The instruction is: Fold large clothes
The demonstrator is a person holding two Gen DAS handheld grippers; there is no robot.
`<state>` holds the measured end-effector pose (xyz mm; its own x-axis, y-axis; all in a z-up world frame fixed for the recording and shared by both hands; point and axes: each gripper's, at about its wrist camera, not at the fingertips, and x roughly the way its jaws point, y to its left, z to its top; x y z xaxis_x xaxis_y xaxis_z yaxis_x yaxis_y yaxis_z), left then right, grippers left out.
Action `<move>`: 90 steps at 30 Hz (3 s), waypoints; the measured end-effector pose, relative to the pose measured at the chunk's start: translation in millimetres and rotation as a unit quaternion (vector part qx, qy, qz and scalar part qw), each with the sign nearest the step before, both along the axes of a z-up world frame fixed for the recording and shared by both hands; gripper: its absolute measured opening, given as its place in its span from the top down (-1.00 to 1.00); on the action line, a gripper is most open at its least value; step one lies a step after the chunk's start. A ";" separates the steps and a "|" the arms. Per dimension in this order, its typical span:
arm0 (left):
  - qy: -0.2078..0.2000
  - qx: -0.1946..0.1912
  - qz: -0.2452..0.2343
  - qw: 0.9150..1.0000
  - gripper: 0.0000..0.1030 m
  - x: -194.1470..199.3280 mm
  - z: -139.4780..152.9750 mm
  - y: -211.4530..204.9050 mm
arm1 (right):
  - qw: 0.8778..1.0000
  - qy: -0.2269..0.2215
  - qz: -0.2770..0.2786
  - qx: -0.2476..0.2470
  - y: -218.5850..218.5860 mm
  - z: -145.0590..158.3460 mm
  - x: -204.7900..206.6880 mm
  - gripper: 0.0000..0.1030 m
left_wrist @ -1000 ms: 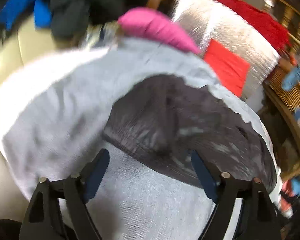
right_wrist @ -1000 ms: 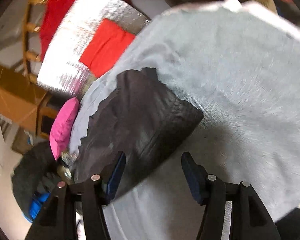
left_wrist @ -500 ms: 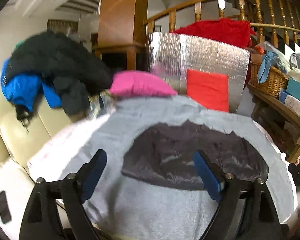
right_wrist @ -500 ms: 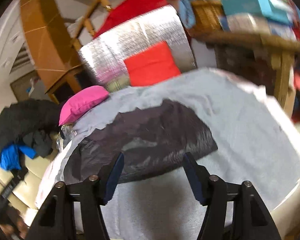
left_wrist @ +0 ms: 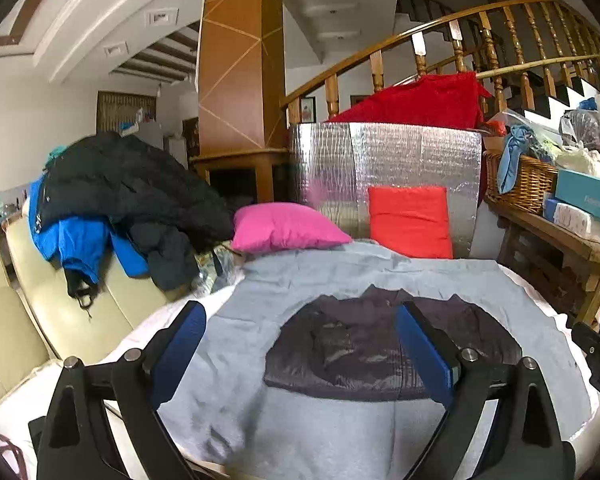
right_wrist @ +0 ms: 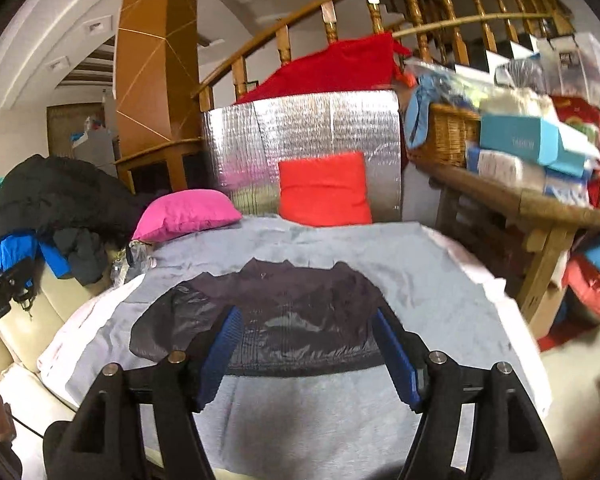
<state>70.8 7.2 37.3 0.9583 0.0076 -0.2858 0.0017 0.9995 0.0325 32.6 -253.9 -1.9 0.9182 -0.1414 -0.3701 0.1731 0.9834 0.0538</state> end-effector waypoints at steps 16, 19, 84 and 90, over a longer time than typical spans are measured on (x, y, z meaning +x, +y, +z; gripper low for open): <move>-0.022 0.015 0.009 1.000 -0.99 -21.1 16.4 -1.3 | 1.000 -0.001 -0.028 -0.005 10.5 17.1 -17.5 -0.46; -0.020 0.017 0.010 1.000 -0.99 -21.0 16.8 -1.4 | 1.000 0.005 -0.029 -0.003 11.7 16.5 -16.3 -0.46; -0.019 0.024 0.009 0.999 -0.99 -26.6 18.2 5.8 | 0.999 0.005 -0.035 -0.015 34.2 22.1 -17.4 -0.46; -0.017 0.025 0.007 1.000 -0.99 -26.8 18.7 5.9 | 0.999 0.007 -0.035 -0.017 37.3 21.0 -17.3 -0.46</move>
<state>44.0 13.2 56.0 0.9672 0.0349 -0.2515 -0.0146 0.9965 0.0821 15.3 -216.6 19.1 0.9007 -0.2177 -0.3760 0.2416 0.9702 0.0170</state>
